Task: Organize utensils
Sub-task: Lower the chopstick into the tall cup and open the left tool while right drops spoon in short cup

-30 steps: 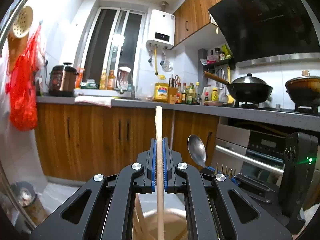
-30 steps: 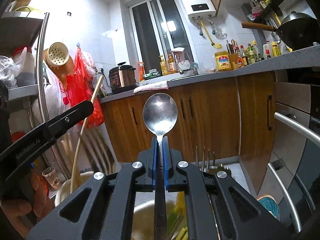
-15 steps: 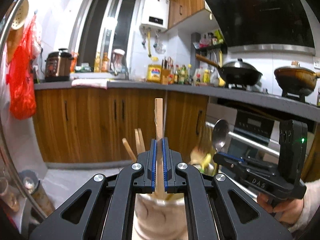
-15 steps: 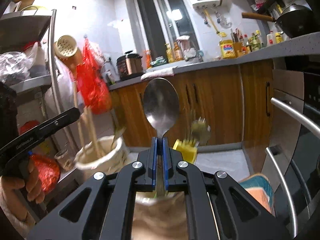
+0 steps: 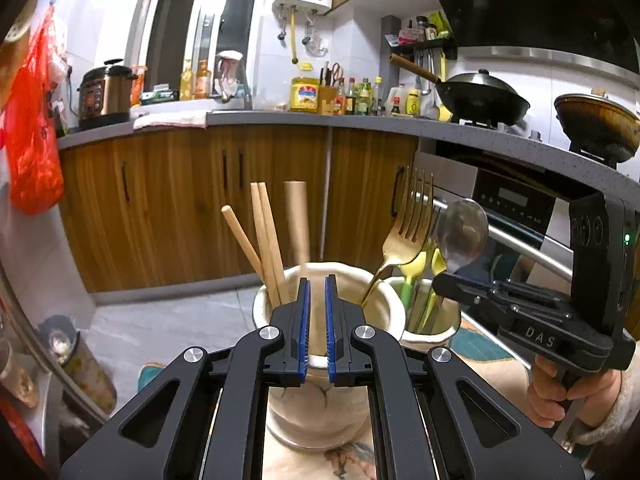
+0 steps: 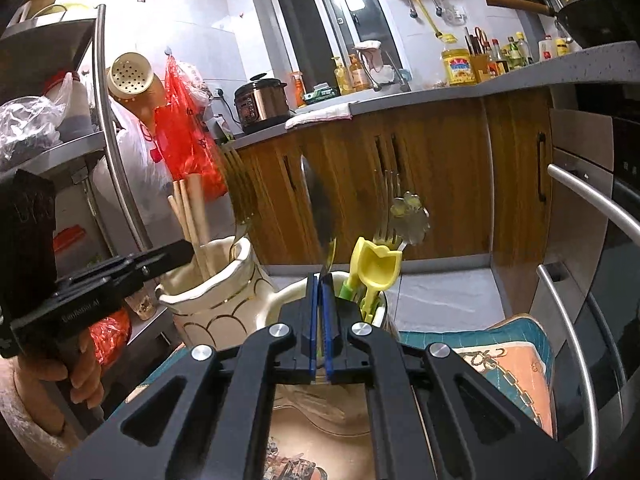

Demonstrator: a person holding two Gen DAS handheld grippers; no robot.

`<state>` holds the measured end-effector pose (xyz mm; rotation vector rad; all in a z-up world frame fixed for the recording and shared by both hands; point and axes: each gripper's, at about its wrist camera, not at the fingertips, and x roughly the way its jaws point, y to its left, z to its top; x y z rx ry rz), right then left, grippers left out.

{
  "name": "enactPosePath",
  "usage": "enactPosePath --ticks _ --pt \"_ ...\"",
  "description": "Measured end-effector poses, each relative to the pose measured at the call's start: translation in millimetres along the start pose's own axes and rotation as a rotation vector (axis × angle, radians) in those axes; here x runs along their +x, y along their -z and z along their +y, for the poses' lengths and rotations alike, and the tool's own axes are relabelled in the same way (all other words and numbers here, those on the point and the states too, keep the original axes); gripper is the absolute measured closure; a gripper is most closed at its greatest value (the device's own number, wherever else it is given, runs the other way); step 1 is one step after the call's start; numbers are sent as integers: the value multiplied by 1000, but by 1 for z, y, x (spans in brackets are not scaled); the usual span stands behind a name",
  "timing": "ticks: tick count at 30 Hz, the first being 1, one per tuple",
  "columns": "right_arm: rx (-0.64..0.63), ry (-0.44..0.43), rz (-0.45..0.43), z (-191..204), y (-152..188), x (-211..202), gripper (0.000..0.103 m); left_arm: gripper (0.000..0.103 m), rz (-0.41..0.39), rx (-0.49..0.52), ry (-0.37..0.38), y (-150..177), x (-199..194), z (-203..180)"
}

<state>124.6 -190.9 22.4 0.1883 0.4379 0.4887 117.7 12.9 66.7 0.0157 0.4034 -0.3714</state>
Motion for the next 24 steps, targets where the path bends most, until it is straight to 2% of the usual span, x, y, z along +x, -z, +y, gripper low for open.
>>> enactPosePath --ticks 9,11,18,19,20,24 --pt "19 7 9 -3 -3 5 100 73 -16 -5 10 0 -5 -3" --pt "25 23 10 -4 -4 7 100 64 -22 -1 8 0 -7 -4" --pt "70 40 27 -11 -8 12 99 61 -33 -2 19 0 -14 -7" --pt "72 35 26 -11 -9 12 95 60 -31 0 18 0 -15 -7" --pt "73 32 26 -11 -10 12 87 60 -31 1 17 0 -15 -7" --pt "81 18 28 -10 -11 9 78 60 -29 -5 5 1 -17 -6"
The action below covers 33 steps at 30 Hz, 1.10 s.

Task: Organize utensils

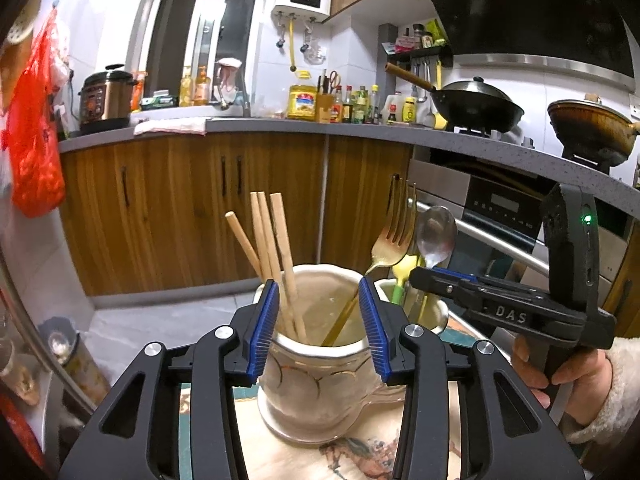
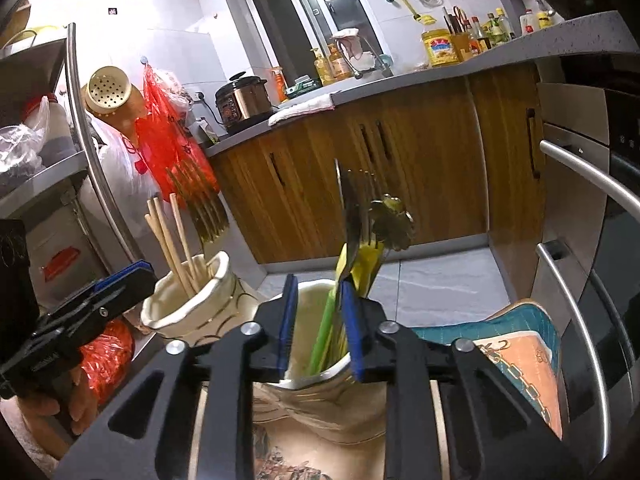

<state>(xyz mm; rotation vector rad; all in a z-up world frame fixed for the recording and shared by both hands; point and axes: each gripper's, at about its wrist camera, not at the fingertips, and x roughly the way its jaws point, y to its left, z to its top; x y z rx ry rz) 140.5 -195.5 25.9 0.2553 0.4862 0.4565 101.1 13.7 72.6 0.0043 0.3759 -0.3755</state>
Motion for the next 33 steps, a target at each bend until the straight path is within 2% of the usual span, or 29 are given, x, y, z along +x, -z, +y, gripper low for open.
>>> enactPosePath --ticks 2,5,14,19,28,33 --pt "-2 -5 1 2 0 -3 70 60 2 -4 -6 0 -2 0" --pt "-12 11 -5 6 -1 -10 68 58 2 2 -24 1 -7 0" --pt "-46 85 -58 17 -4 -48 53 42 0 -6 -83 6 -44 -8" --pt "-32 95 -67 22 -1 -75 50 35 12 -17 -118 13 -67 -16" --pt "-13 94 -53 34 31 -120 38 25 18 -59 -171 39 -101 -34" --pt "-26 118 -55 41 52 -129 34 19 6 -92 -212 55 -103 -42"
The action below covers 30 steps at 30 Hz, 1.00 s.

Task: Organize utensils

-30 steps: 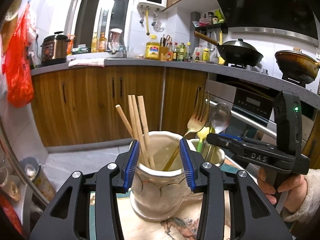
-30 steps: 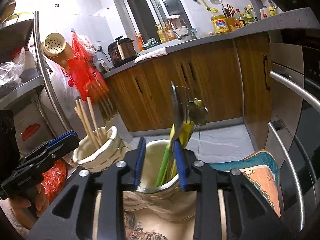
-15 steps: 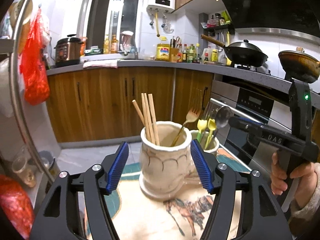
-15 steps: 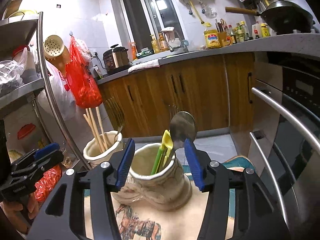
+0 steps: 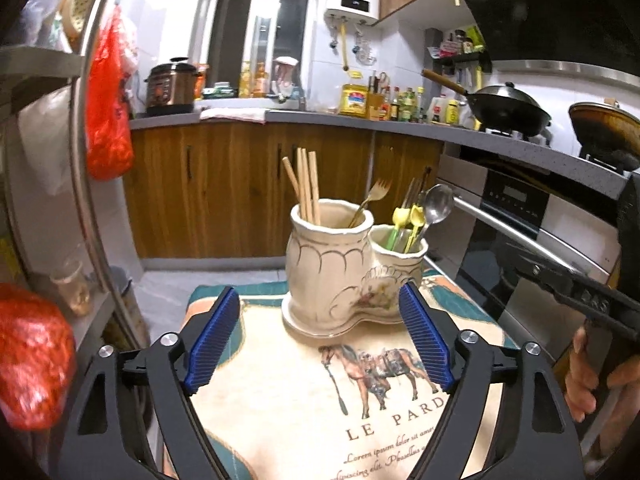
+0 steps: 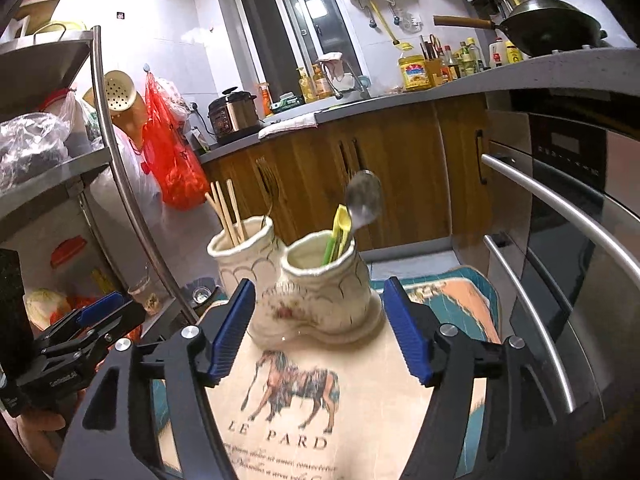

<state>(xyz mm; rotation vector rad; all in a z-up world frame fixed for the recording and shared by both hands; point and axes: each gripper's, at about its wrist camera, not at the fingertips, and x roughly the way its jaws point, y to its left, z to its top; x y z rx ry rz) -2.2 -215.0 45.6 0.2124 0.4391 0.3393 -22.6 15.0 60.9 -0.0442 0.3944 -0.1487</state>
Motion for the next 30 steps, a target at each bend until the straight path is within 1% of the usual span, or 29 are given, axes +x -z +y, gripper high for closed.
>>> enactPosePath --ticks 2,3,5,6,11,15,22,24,30 --pt "-9 14 -16 2 7 -1 29 12 -21 -16 -23 6 0 -2" --pt "-11 26 -27 2 11 -2 28 11 -36 -21 -39 9 0 -3" --pt "-17 44 -44 2 17 -2 22 9 -55 -15 -74 14 1 -6" --pt "-22 55 -53 3 20 -2 21 9 -58 -11 -91 17 3 -7" --pt "-75 92 -91 0 34 -4 6 7 -58 21 -132 38 7 -11" --pt "-109 101 -106 -1 46 -6 5 6 -65 57 -152 50 9 -12" --pt "-109 95 -97 -6 53 -6 5 5 -84 89 -156 60 9 -13" --pt "-103 80 -92 -7 54 -5 5 5 -82 88 -151 61 10 -14" --pt "-125 77 -88 -3 57 0 5 5 -62 88 -127 63 14 -14"
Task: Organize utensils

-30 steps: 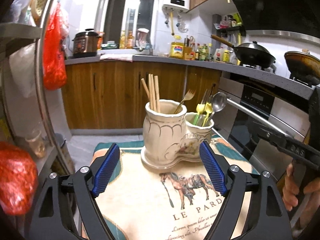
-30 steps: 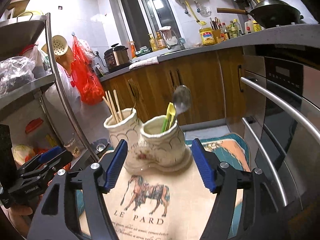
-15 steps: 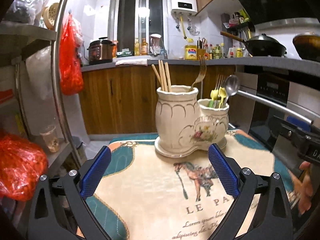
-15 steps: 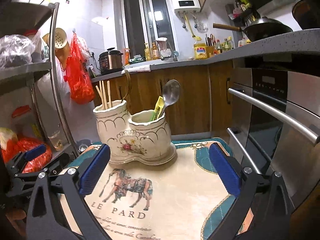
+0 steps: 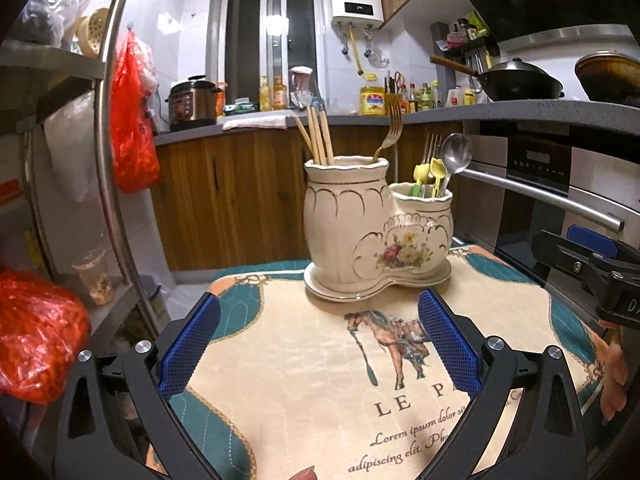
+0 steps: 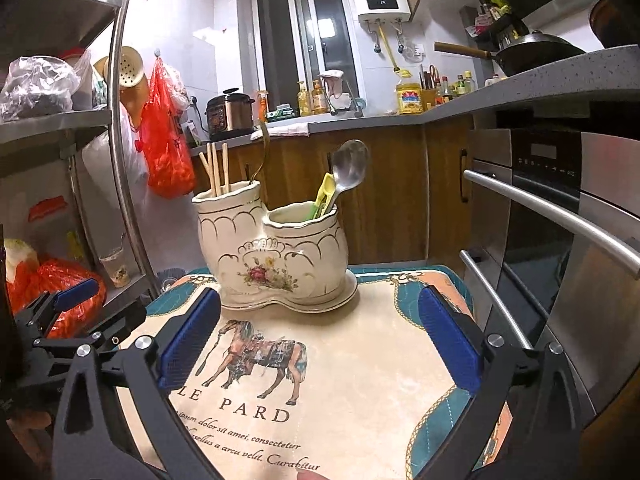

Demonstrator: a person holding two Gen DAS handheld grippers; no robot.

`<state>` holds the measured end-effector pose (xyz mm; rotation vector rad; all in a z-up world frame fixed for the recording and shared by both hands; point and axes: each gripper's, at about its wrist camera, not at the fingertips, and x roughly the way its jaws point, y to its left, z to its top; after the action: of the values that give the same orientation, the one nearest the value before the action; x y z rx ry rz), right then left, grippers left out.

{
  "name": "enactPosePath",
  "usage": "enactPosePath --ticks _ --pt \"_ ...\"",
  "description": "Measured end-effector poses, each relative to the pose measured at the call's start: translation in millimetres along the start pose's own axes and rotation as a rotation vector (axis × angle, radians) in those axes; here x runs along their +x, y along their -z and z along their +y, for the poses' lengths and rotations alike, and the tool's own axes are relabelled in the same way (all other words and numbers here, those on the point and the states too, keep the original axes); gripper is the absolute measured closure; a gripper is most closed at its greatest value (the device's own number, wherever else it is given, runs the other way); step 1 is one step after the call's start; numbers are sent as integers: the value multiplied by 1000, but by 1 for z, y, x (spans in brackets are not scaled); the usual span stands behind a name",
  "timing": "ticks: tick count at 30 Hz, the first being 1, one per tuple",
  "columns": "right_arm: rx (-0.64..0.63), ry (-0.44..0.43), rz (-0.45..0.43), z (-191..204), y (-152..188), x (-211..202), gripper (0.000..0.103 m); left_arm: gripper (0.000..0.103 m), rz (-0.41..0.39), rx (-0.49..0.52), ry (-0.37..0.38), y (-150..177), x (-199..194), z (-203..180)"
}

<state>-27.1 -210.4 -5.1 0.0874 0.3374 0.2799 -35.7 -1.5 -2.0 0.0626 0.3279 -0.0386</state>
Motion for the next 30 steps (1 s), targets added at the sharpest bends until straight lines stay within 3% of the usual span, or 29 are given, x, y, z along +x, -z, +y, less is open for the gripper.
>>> enactPosePath --ticks 30 --pt "9 8 18 -6 2 7 5 5 25 24 -7 2 7 -9"
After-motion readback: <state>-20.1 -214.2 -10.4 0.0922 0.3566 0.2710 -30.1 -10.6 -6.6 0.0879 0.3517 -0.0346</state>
